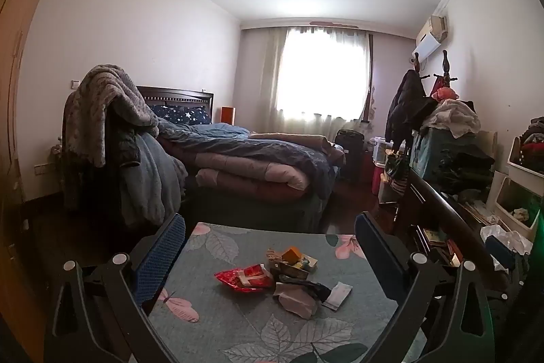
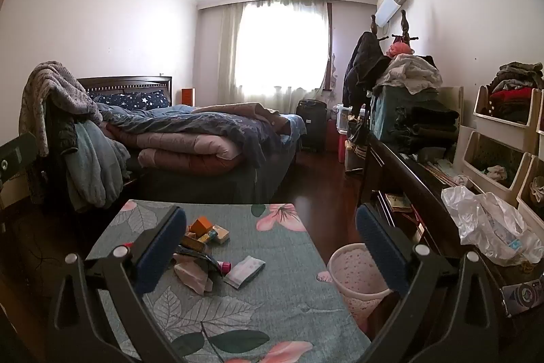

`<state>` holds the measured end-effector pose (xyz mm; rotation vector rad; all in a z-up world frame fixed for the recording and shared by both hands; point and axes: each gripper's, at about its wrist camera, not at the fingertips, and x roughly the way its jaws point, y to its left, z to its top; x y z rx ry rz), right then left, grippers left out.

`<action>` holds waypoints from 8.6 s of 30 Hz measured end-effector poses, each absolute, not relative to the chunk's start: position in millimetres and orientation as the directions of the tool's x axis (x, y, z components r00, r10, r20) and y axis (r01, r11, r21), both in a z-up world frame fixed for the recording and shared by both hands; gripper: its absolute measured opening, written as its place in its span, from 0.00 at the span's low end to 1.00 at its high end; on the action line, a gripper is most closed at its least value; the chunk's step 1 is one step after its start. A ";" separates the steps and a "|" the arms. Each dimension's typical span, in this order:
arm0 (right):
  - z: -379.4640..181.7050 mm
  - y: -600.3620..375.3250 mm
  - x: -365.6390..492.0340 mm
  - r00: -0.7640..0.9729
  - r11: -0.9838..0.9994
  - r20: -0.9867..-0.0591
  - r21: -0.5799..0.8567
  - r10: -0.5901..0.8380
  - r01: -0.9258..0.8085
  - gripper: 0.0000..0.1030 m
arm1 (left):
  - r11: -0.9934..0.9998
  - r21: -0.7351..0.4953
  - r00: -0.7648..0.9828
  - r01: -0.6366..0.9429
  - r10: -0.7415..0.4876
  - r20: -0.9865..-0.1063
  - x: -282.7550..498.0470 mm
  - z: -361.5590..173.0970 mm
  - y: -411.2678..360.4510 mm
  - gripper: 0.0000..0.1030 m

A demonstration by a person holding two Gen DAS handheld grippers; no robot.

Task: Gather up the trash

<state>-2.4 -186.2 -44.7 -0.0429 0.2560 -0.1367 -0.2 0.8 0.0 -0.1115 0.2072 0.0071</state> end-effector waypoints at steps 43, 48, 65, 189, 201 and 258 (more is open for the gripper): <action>-20.5 -200.5 -8.0 0.967 0.985 -0.188 -0.044 -0.171 0.165 0.97 | 0.994 -0.098 0.978 -0.052 0.031 -0.205 1.5 3.8 7.5 0.96; -22.2 -201.2 -5.8 0.966 0.986 -0.196 -0.044 -0.169 0.163 0.97 | 0.994 -0.101 0.977 -0.052 0.029 -0.212 4.0 2.2 9.7 0.96; -27.4 -203.7 -3.2 0.964 0.986 -0.207 -0.048 -0.165 0.158 0.97 | 0.994 -0.100 0.976 -0.053 0.031 -0.215 5.3 0.4 11.9 0.96; -266.0 -108.1 245.8 0.589 0.962 -0.767 0.133 0.253 -0.240 0.55 | 0.921 -0.313 0.800 -0.232 -0.002 -0.601 197.1 -188.2 110.9 0.07; -229.4 -137.8 197.2 0.593 0.918 -0.705 0.239 0.389 -0.317 0.28 | 0.937 -0.319 0.832 -0.142 -0.061 -0.552 166.7 -165.3 93.2 0.07; -217.5 -251.0 104.8 0.683 0.953 -0.667 0.166 0.298 -0.254 0.67 | 0.954 -0.265 0.829 0.139 -0.259 -0.496 136.7 -127.2 -26.7 0.07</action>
